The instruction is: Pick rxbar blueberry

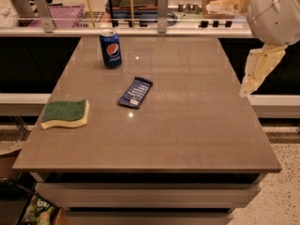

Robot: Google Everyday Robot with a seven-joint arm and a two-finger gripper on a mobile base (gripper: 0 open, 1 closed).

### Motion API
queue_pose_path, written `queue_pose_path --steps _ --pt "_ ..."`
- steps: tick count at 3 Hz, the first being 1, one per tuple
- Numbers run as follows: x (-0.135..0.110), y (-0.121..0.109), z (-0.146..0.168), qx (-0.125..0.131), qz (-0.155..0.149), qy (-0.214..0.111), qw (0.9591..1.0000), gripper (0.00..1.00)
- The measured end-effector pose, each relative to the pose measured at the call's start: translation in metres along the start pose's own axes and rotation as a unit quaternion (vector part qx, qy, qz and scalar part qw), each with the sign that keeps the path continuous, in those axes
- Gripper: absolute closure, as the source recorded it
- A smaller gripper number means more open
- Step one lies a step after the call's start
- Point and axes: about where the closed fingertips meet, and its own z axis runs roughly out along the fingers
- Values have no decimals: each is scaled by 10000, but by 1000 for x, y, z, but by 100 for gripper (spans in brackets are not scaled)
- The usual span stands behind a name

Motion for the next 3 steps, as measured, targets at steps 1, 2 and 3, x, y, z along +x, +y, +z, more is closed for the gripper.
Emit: queue_pose_path --steps 1,2,3 --pt "-10 -13 9 -212 -864 -321 9955 0" --pt "-10 -13 9 -207 -849 -317 9957 0" --pt "-11 -25 14 -186 -1074 -158 9939 0"
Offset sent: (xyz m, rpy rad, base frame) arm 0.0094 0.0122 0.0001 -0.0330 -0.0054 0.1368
